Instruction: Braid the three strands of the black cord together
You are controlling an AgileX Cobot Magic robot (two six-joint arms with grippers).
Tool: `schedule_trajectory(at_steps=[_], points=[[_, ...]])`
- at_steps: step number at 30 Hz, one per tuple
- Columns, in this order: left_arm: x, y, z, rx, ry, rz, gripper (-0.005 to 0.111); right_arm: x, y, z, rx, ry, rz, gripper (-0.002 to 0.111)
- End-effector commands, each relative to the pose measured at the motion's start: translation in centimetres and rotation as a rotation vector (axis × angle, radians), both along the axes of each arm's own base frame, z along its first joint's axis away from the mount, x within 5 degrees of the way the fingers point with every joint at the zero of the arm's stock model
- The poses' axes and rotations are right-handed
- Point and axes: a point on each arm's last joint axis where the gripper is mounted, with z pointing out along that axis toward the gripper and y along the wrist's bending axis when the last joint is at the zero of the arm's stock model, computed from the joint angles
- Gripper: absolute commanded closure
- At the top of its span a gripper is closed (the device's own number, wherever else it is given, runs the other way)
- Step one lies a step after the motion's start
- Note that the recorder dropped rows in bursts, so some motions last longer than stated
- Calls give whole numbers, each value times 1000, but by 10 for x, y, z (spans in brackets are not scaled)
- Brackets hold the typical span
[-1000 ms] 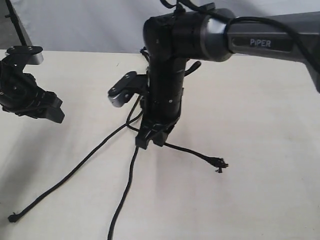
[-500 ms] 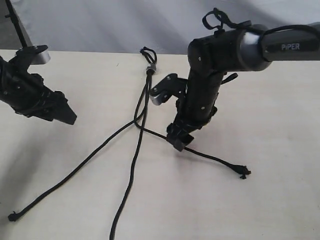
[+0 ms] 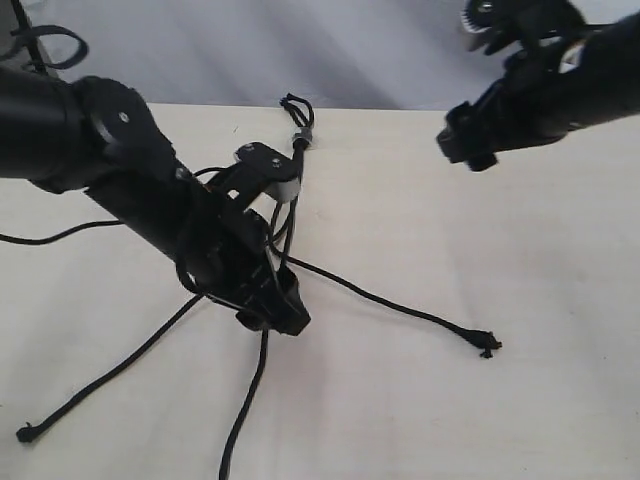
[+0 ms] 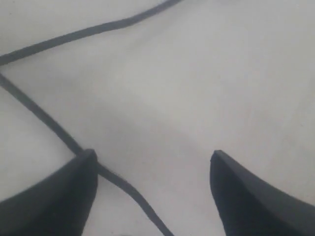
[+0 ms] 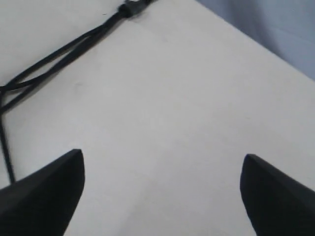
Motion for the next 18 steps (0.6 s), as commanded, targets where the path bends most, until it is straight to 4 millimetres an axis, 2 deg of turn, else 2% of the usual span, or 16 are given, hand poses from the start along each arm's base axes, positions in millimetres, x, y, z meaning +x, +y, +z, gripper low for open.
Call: schedule_trajectory(at_steps=[1,6,18], points=[[-8,-18,-4,114,-69,76,45,-21,-36,6,50,-169,-128,28],[-12,-23,-24,209,-35,71,45,-34,-44,7,61,-270,-158,28],[-9,-24,-70,275,96,136,45,-34,-43,7,71,-272,-163,28]])
